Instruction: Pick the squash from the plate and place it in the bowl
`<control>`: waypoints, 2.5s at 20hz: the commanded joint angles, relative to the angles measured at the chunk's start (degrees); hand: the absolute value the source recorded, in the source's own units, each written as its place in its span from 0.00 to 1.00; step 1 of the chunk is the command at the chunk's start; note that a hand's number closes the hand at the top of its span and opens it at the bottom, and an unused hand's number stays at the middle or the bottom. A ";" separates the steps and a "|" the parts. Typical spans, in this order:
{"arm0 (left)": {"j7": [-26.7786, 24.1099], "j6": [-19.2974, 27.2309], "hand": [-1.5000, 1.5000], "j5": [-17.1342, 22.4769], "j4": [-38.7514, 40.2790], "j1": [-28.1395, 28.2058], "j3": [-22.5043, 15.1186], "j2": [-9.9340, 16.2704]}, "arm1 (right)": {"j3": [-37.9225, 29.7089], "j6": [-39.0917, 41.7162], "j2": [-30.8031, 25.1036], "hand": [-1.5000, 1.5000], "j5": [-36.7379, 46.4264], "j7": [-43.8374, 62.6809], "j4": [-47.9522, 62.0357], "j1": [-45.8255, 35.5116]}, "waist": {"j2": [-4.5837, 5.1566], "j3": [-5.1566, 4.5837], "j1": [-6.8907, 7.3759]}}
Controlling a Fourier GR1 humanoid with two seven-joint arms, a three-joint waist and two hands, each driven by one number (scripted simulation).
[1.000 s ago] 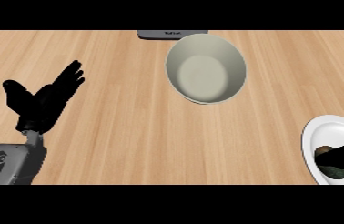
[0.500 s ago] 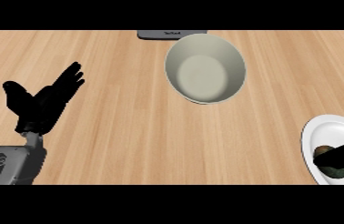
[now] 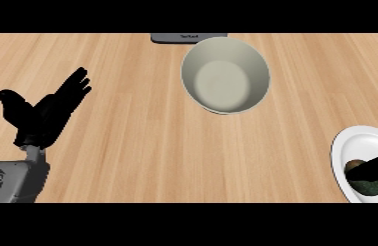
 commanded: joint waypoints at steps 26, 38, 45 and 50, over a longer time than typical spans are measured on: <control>5.82 -0.91 0.50 -5.74 -4.45 -0.55 3.60 -6.01 | -5.01 -0.23 11.97 0.00 13.69 -12.14 21.07 -0.06 | -0.04 0.03 -0.05; 1.94 -5.39 0.50 -6.79 -3.64 2.41 6.08 -6.27 | -8.01 -1.30 11.41 1.00 18.91 -20.74 18.26 2.18 | -0.08 0.00 -0.19; 5.76 -5.06 0.50 -6.29 -5.15 -0.84 6.03 -7.35 | -7.23 -0.62 13.15 1.00 22.16 -19.16 20.57 -5.34 | -0.07 0.01 0.09; 3.13 -7.44 0.50 -4.96 -2.19 0.10 8.65 -4.66 | 2.13 0.37 12.22 1.00 23.58 -34.03 8.14 5.83 | -0.29 -0.03 -0.73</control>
